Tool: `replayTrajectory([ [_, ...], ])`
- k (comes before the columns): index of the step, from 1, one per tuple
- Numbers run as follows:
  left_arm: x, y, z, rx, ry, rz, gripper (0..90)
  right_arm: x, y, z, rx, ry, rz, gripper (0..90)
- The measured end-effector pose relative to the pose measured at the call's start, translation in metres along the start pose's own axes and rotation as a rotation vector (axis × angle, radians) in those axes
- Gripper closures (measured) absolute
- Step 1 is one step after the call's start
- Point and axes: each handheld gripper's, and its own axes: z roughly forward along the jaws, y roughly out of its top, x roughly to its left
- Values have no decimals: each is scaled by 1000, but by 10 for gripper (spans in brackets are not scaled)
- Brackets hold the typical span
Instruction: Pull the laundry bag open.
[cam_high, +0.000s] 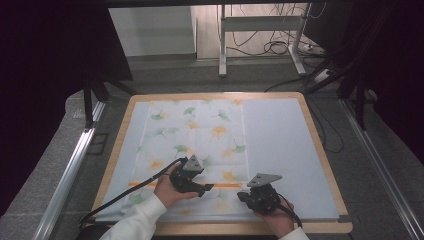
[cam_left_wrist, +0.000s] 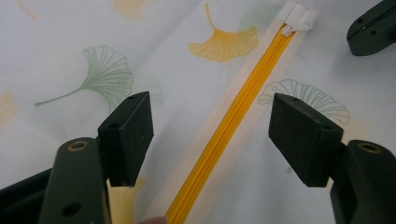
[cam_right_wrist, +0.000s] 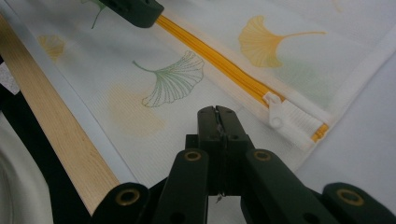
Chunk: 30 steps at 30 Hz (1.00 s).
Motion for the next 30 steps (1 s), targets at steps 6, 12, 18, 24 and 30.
replayTrajectory([
  [6, -2, 5, 9, 6, -15, 3, 309, -3, -2, 0, 14, 0, 9, 889],
  [12, -8, 10, 18, 10, -21, 21, 317, -2, -4, 2, 34, 7, 6, 889],
  [18, -11, 15, 24, 3, -34, 20, 322, -5, -8, -1, 37, 0, 17, 890],
  [24, -12, 19, 27, 6, -32, 27, 327, -6, -9, -1, 38, -4, 18, 890],
  [30, -14, 22, 32, 8, -44, 39, 330, -6, -9, -1, 40, -8, 17, 889],
])
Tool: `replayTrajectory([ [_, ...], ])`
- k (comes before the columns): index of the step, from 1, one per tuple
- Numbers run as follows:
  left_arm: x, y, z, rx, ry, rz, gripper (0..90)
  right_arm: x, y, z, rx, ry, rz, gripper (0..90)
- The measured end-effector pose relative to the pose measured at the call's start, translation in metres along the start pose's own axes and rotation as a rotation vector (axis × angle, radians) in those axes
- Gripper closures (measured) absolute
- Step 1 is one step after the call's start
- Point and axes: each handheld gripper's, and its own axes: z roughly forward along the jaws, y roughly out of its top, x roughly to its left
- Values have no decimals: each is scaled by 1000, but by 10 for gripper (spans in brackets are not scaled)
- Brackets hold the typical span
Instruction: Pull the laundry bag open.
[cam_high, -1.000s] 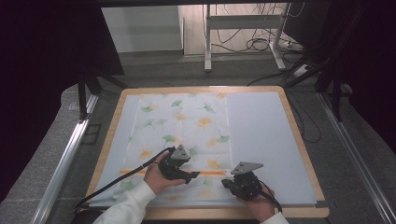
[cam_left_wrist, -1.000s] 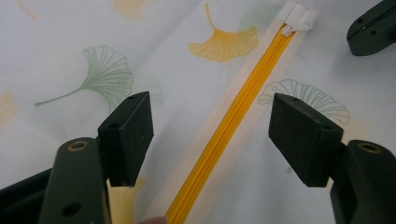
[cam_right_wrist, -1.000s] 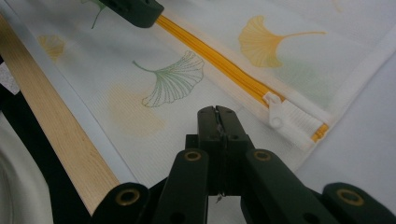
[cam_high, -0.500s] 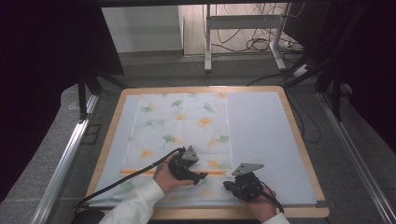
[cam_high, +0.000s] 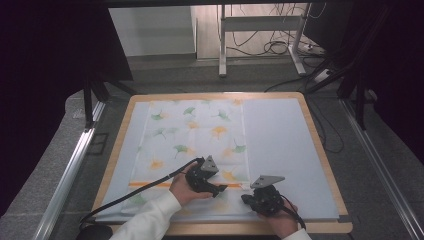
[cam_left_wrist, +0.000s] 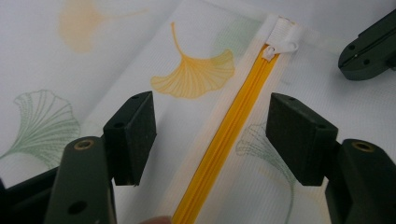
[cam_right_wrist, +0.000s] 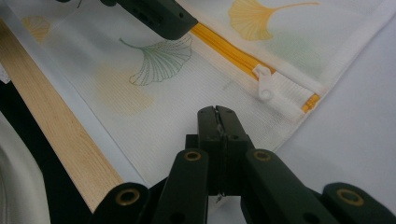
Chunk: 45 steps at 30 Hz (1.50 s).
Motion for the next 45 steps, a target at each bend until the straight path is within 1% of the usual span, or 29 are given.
replayTrajectory([
  [1, -1, 0, 1, -5, -3, -6, 331, 0, 0, 0, 0, 0, 2, 890],
  [3, 0, 1, 2, 3, -1, 6, 332, -1, 0, 0, 3, -1, 2, 890],
  [4, -1, 1, 2, 3, -1, -1, 333, -1, -1, 0, 5, -1, 3, 890],
  [6, -1, 1, 3, 5, -2, 7, 333, -1, -1, 0, 9, -3, 6, 890],
  [11, -2, 3, 6, 4, -5, 6, 335, -1, -1, 1, 15, -4, 4, 890],
  [16, -4, 6, 9, 12, -8, 22, 335, -1, -2, 1, 18, -8, 6, 889],
  [19, -5, 8, 12, 5, -17, 15, 337, -1, -4, 0, 19, -9, 9, 890],
  [24, -7, 11, 16, 12, -20, 32, 338, -3, -6, -2, 17, -8, 16, 889],
  [27, -9, 13, 20, 15, -23, 30, 338, -3, -6, -1, 17, -8, 16, 890],
  [32, -11, 16, 26, 6, -35, 31, 339, -3, -6, -1, 18, -6, 17, 889],
  [33, -11, 17, 26, 9, -36, 38, 338, -3, -5, -1, 18, -5, 18, 890],
  [38, -15, 20, 29, 9, -38, 51, 339, -3, -5, -1, 20, -4, 22, 890],
  [41, -15, 22, 29, 23, -39, 77, 341, -3, -5, -1, 20, -4, 19, 890],
  [45, -16, 24, 30, 16, -38, 78, 342, -3, -5, -1, 20, -3, 21, 890],
])
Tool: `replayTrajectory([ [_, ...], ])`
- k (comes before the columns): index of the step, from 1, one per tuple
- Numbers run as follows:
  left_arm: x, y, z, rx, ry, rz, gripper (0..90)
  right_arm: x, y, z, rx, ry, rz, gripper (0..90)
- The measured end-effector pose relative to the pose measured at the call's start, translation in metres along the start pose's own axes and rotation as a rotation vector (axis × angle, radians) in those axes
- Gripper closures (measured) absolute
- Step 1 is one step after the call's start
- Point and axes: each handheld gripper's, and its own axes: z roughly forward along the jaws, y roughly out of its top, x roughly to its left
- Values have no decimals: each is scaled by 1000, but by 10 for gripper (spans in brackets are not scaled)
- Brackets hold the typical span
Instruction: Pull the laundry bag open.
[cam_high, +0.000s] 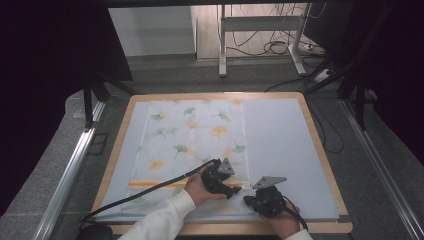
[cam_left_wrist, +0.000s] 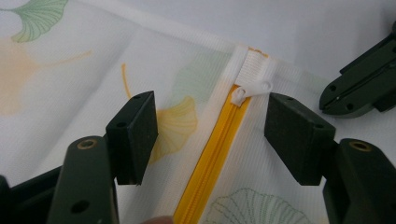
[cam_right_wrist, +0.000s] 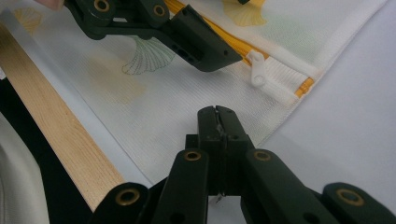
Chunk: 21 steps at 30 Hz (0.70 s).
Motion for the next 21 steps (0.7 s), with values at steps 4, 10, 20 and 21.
replayTrajectory([
  [4, 0, 2, 0, -2, -4, 16, 350, 0, 0, 0, -2, 2, -3, 890],
  [10, -3, 7, 4, 3, -3, 36, 361, 0, 0, 0, -2, 1, -3, 889],
  [20, -6, 14, 10, 5, 3, 75, 402, 0, 0, 0, -1, 2, 0, 889],
  [21, -6, 15, 10, 1, 4, 74, 407, 0, 0, 0, -1, 3, 1, 889],
])
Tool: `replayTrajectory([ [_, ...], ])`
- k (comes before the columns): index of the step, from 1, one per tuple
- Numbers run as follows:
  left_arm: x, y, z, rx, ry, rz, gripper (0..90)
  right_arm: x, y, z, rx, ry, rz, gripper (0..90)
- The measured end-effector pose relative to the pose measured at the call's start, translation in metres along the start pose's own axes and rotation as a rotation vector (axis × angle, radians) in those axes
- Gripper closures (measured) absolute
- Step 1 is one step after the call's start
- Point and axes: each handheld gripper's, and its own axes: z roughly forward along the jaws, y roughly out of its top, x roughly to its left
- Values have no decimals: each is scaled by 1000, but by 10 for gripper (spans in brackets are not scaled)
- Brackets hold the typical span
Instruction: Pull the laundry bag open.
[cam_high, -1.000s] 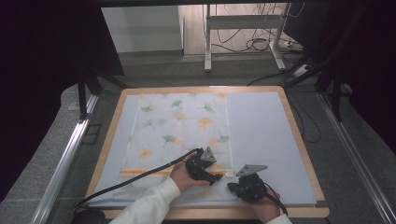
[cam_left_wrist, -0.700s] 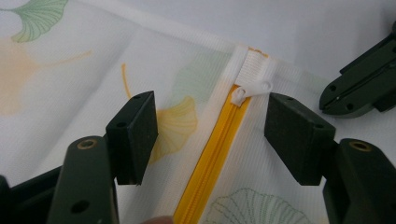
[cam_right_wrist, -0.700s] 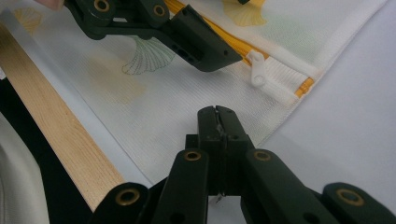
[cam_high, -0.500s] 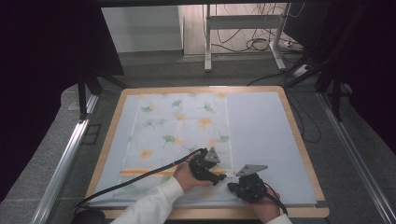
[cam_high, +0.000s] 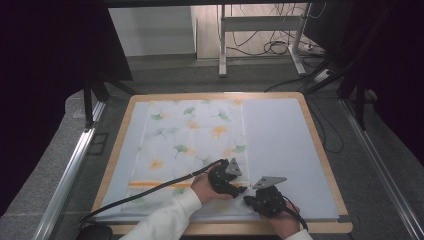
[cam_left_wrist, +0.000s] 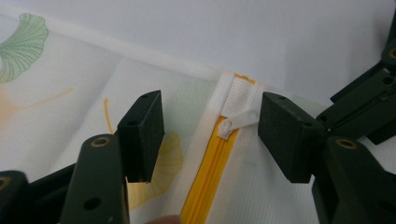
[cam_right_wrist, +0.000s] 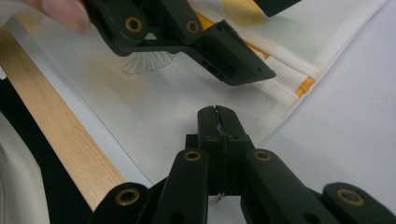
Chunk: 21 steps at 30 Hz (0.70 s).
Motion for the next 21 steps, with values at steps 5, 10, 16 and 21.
replayTrajectory([
  [5, 1, 2, 3, -10, -4, -16, 460, 0, 0, 0, 1, -1, -2, 889],
  [10, -1, 6, 4, -7, -16, -1, 538, 0, 0, 0, 2, 0, -3, 889],
  [16, 0, 6, 4, 7, -53, -11, 663, 0, 0, 0, 2, 0, -5, 889],
  [21, 2, 7, 3, 8, -42, -11, 737, -1, 0, 1, 1, 1, -7, 890],
])
